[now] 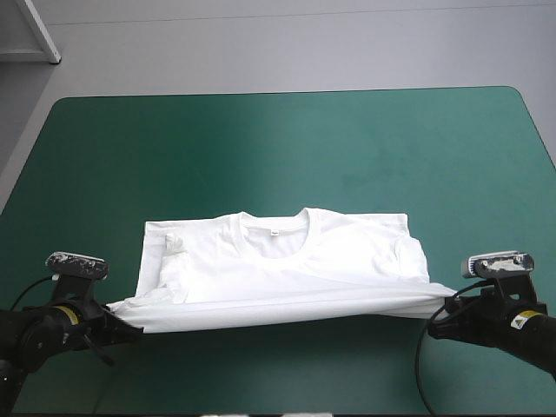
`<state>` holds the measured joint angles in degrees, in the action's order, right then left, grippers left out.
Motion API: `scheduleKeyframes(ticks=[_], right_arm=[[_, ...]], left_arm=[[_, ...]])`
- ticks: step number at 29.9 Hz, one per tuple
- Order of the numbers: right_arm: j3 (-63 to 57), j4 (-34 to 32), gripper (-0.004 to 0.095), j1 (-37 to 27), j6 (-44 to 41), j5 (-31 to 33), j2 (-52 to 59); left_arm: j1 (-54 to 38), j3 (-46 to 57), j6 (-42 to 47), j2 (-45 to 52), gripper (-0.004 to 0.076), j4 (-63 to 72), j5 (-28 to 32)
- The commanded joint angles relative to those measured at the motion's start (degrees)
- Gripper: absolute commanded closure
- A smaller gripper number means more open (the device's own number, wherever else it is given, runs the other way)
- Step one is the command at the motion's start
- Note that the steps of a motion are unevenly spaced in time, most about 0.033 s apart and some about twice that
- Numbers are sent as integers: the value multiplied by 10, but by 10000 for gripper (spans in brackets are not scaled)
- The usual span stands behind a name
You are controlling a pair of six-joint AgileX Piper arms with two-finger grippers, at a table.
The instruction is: Fold the cloth
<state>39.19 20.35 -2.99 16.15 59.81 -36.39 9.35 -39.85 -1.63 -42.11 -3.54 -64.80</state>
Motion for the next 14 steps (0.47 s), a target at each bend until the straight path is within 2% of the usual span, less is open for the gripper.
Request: scheduleKeyframes(ticks=[1,7,14], right_arm=[[49,8,923,-3,26,-51,-43],[74,45,924,-3,72,-124,-142],[105,102,923,-3,147,-168,-263]], left_arm=[[1,-20,6,-33,705,-9,86],[1,-57,6,-99,705,-14,146],[1,-101,6,-211,705,-30,219]])
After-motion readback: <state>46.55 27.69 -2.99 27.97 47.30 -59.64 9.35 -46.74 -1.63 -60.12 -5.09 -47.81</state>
